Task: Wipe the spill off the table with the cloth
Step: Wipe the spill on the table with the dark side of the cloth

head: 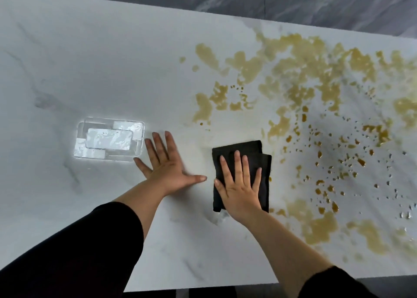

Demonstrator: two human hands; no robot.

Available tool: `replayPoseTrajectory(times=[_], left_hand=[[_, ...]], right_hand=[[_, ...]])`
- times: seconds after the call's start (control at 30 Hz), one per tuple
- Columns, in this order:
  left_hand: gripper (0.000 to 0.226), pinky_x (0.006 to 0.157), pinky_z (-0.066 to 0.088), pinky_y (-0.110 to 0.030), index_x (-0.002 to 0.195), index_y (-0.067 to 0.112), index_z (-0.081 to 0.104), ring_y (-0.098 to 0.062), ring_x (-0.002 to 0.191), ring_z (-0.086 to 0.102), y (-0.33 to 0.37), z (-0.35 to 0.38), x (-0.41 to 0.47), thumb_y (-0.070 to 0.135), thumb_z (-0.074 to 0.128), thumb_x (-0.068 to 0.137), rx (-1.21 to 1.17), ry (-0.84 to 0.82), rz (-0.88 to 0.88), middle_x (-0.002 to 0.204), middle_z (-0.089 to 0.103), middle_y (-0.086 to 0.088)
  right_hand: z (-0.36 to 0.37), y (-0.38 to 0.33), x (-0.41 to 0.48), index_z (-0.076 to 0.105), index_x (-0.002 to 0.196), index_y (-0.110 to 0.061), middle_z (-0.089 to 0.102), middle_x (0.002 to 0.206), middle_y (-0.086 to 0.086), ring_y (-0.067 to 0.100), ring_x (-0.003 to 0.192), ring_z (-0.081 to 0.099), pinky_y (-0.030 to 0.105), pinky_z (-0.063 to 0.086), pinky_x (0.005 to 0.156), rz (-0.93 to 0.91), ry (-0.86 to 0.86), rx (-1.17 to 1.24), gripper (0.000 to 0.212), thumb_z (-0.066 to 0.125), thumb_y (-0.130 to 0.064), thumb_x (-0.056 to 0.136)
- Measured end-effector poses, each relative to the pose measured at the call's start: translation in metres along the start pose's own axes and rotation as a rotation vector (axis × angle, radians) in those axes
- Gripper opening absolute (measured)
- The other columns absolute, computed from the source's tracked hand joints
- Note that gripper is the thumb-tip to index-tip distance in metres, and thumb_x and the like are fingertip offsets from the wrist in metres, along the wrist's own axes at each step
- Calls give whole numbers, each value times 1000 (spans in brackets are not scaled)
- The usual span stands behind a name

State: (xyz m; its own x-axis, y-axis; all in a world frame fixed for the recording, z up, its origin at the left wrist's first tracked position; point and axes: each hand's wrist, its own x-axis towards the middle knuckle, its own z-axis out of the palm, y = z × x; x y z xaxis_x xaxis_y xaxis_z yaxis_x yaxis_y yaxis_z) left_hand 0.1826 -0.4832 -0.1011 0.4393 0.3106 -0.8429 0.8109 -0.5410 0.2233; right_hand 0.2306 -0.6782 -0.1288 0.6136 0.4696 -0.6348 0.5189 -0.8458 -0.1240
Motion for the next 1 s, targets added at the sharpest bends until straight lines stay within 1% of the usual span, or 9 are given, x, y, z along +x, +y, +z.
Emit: replayPoseTrajectory(times=[0.13, 0.3, 0.4, 0.5, 0.63, 0.73, 0.83, 0.93, 1.0], left_hand=[[160, 103, -22, -65, 123, 30, -58, -22, 115, -61, 0, 2, 2, 86, 70, 45, 19, 20, -15, 125, -66, 0], [161, 102, -22, -66, 120, 31, -59, -21, 113, -62, -2, 9, 7, 89, 68, 39, 41, 72, -34, 124, -67, 1], [162, 95, -29, -63, 120, 32, -59, -17, 111, -64, -4, 13, 11, 91, 65, 34, 69, 92, -33, 123, -68, 3], [163, 87, -35, -58, 120, 33, -59, -16, 112, -64, -4, 12, 11, 91, 66, 32, 58, 109, -37, 125, -67, 4], [164, 99, -25, -65, 122, 32, -58, -19, 113, -63, -4, 12, 10, 90, 66, 31, 46, 111, -26, 122, -68, 3], [164, 100, -24, -66, 123, 30, -58, -18, 113, -63, -6, 13, 10, 92, 64, 32, 47, 107, -10, 123, -67, 2], [163, 98, -25, -64, 122, 28, -58, -20, 113, -63, -4, 13, 10, 90, 66, 36, 42, 114, -22, 122, -68, 1], [161, 101, -21, -67, 120, 27, -60, -22, 111, -64, -6, 15, 11, 87, 67, 41, 60, 105, -10, 120, -69, 0], [162, 100, -21, -68, 121, 26, -59, -23, 112, -63, -7, 14, 13, 91, 65, 39, 67, 98, -18, 124, -67, -3]], right_hand=[[-4, 3, 12, -45, 129, -45, -57, 137, -7, 15, 127, -51, 50, -36, 99, -40, -22, 3, 61, -3, -62, 89], [-30, -10, 59, -44, 130, -44, -55, 138, -5, 16, 128, -49, 52, -32, 100, -100, 68, -52, 60, -1, -60, 92], [-47, -23, 90, -35, 135, -43, -43, 149, -2, 19, 137, -39, 54, -29, 102, -104, 115, -41, 58, 3, -59, 95], [-44, -21, 88, -37, 135, -43, -44, 148, -3, 18, 136, -40, 54, -28, 103, -147, 129, -68, 57, 0, -58, 94], [-20, -4, 49, -42, 133, -43, -52, 141, -5, 13, 129, -48, 52, -31, 103, -253, 100, -156, 59, -2, -57, 91], [-13, 1, 34, -42, 132, -47, -53, 140, -8, 11, 127, -50, 50, -36, 99, -248, 36, -153, 59, -1, -59, 91], [-27, -14, 57, -40, 130, -50, -55, 138, -10, 9, 124, -52, 51, -34, 99, -217, 24, -92, 57, 2, -59, 94], [-51, -47, 97, -27, 140, -48, -44, 147, -8, 13, 134, -42, 53, -30, 102, -173, 79, -27, 56, 8, -58, 97], [-63, -60, 114, -22, 144, -46, -38, 152, -5, 16, 139, -35, 52, -29, 102, -170, 110, -26, 56, 8, -58, 98]])
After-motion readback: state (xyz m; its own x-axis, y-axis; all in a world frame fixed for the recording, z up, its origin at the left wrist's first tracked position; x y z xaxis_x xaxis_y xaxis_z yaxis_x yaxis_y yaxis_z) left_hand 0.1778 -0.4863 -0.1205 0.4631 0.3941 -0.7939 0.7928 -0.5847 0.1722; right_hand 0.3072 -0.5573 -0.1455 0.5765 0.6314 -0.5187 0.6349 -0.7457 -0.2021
